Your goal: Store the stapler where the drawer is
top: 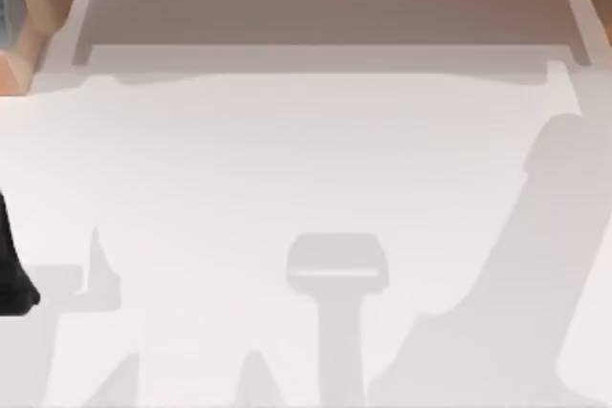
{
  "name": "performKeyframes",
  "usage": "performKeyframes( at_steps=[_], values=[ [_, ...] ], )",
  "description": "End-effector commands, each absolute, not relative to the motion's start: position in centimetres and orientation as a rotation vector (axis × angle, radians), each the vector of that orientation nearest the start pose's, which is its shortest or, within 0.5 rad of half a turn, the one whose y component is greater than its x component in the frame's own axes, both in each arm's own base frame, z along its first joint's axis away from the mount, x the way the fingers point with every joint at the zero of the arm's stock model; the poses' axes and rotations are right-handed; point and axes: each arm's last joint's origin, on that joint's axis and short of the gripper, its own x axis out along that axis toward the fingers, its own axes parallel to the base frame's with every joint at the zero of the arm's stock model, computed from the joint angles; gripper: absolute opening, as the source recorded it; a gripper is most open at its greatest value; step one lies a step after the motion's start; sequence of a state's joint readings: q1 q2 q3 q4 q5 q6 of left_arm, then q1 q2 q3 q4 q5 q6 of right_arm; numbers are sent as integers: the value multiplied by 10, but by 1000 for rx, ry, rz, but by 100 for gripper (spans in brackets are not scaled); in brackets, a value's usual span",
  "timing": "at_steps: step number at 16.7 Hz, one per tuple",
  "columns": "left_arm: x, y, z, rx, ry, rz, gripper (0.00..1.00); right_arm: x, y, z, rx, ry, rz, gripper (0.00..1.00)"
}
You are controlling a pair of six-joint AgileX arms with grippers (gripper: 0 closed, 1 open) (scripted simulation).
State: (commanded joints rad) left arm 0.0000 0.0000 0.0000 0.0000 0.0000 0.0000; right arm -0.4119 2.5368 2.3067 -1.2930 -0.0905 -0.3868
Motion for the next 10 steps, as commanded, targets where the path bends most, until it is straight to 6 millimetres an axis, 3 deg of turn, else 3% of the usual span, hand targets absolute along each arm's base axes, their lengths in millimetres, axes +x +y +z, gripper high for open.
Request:
performKeyframes(
  at_steps=[5, 10],
  values=[
    [106, -1, 160, 0, 0, 0, 100, 461, -191, 153, 59, 1499, 44, 0],
    [106, -1, 160, 0, 0, 0, 100, 461, -191, 153, 59, 1499, 44, 38]
  ],
)
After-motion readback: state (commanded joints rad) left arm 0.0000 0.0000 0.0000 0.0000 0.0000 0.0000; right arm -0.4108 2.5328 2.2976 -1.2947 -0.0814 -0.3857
